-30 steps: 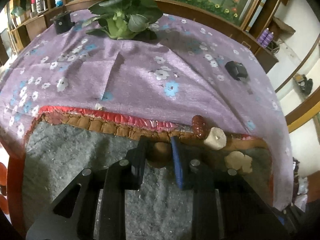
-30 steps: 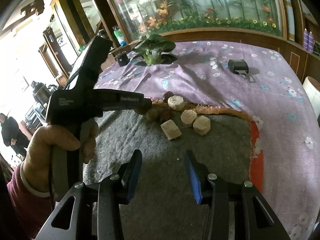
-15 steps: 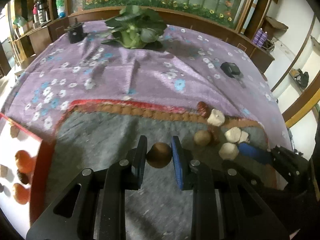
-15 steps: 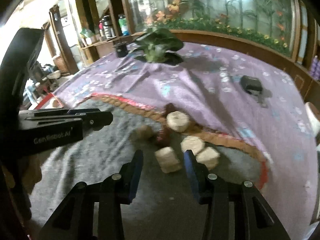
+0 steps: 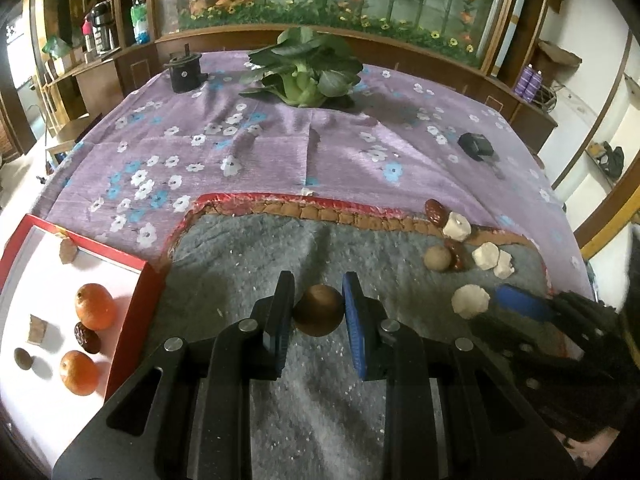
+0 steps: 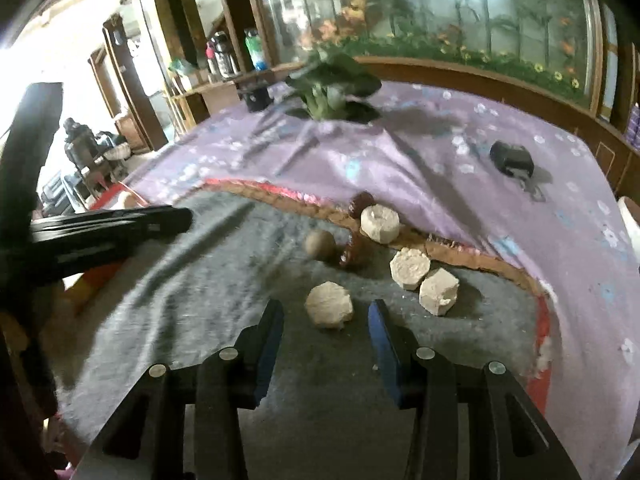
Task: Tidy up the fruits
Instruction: 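Grasp a second kiwi with the left gripper while the right gripper grasps a cream block, then carry the kiwi and cream block into the tray and open both grippers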
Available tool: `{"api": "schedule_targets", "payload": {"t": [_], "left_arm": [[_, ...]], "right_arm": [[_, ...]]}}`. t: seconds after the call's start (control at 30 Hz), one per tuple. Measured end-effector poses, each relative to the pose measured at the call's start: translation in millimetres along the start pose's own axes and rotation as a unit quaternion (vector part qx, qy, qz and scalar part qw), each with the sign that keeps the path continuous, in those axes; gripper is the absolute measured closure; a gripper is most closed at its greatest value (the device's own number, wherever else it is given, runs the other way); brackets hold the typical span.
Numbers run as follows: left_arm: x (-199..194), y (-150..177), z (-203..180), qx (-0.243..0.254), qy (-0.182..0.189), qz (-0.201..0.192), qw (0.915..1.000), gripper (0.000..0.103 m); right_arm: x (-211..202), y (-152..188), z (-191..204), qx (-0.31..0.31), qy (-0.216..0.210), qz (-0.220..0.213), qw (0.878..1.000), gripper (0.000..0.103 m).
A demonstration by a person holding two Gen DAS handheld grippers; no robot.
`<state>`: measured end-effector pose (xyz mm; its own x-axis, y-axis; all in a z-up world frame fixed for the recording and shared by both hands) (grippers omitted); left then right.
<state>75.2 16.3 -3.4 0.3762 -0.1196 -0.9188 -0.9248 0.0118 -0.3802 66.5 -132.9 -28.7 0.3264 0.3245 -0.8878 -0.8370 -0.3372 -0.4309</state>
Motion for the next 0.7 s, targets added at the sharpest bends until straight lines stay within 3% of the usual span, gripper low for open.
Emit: {"api": "schedule_targets", "payload": {"t": [0.07, 0.13, 0.23, 0.3, 0.5, 0.7], "left_arm": [[-1.7, 3.4, -0.7, 0.004, -0.001, -0.001, 1.0, 0.08], [-4.6, 6.9, 0.5, 0.008, -0.004, -0.003, 1.0, 0.08], [-12.4, 13.5, 4.8, 0.011, -0.009, -0.011, 0.9998, 0.079], [-20.2, 19.2, 8.1, 0.01, 0.002, -0.017, 0.9998, 0.079], [-46.1, 38.5, 26.9, 0.009, 0.004, -0.027, 0.9996, 0.079], [-71.4, 55.6, 56.2, -0.003, -0.029, -0.047, 0.9985, 0.079]], "right_arm": [[12.4, -5.8, -0.3, 0.001, 0.001, 0.012, 1.0, 0.064], [21.6, -6.4, 0.1, -0.004, 0.035, 0.022, 0.999, 0.075], [12.2, -0.4, 7.9, -0.013, 0.023, 0.017, 1.0, 0.075], [-1.4, 3.8, 11.4, -0.012, 0.036, -0.003, 0.999, 0.075], [-25.7, 13.2, 43.2, -0.015, -0.001, -0.022, 1.0, 0.075], [-31.3, 13.8, 94.6, -0.039, -0.04, -0.031, 0.998, 0.076]]}}
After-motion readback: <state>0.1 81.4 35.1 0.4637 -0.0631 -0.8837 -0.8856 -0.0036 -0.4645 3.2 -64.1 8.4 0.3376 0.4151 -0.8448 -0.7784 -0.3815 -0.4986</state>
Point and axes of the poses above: each gripper's, at about its wrist camera, not at the fingertips, and x roughly the way its jaws point, z to its left, y to its underside, the point moved 7 cm from there along x, roughly the way its jaws point, and after that the axes turned 15 degrees about z, right-handed, at the moved point
